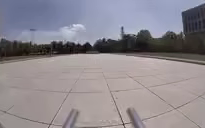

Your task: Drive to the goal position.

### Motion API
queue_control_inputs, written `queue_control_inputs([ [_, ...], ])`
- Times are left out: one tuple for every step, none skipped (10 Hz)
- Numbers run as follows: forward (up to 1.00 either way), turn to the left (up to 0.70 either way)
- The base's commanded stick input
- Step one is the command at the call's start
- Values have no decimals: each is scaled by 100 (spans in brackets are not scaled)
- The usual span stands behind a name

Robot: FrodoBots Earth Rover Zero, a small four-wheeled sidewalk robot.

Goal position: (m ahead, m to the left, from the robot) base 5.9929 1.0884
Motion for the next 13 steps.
queue_control_inputs([
  [70, 0],
  [70, 0],
  [70, 0],
  [70, 0],
  [70, 0],
  [70, 0],
  [70, 0],
  [70, 0],
  [70, 0],
  [70, 0],
  [70, 0],
  [70, 0],
  [70, 0],
])
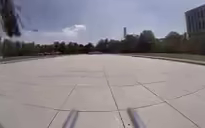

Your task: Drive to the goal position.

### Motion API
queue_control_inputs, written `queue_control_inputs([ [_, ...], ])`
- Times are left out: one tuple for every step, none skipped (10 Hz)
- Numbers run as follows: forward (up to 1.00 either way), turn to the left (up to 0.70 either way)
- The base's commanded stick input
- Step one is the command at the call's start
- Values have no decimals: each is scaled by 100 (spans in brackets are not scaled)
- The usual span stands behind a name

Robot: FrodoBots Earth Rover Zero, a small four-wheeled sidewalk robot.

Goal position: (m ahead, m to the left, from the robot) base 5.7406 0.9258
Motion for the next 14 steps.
queue_control_inputs([
  [70, 0],
  [70, 0],
  [70, 0],
  [70, 0],
  [70, 0],
  [70, 0],
  [70, 0],
  [70, 0],
  [70, 0],
  [70, 0],
  [70, 0],
  [70, 0],
  [70, 0],
  [70, 0],
])
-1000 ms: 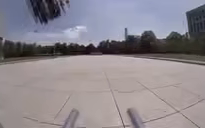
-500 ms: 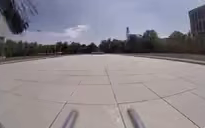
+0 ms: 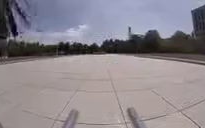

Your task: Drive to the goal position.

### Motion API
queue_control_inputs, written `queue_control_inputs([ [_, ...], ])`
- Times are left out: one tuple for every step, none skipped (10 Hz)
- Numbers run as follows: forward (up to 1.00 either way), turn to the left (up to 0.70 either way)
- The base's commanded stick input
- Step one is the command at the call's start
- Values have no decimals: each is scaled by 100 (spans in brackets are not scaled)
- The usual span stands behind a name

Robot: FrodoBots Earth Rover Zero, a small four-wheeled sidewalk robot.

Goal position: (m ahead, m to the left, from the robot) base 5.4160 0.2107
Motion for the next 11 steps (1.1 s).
queue_control_inputs([
  [70, 0],
  [70, 0],
  [70, 0],
  [70, 0],
  [70, 0],
  [70, 0],
  [70, 0],
  [70, 0],
  [70, 0],
  [70, 0],
  [70, 0],
])
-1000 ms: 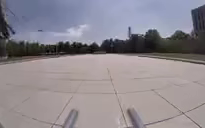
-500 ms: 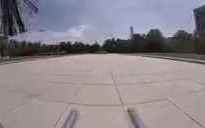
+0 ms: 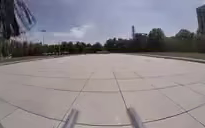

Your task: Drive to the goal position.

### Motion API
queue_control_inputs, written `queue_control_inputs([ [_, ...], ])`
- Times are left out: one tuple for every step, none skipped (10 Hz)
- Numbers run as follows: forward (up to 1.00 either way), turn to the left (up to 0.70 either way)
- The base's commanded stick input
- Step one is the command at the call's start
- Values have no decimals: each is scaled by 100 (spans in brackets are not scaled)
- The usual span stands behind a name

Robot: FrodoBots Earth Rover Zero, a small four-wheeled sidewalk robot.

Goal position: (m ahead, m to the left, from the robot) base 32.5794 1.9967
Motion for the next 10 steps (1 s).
queue_control_inputs([
  [70, 0],
  [70, 0],
  [70, 0],
  [70, 0],
  [70, 0],
  [70, 0],
  [70, 0],
  [70, 0],
  [70, 0],
  [70, 0],
])
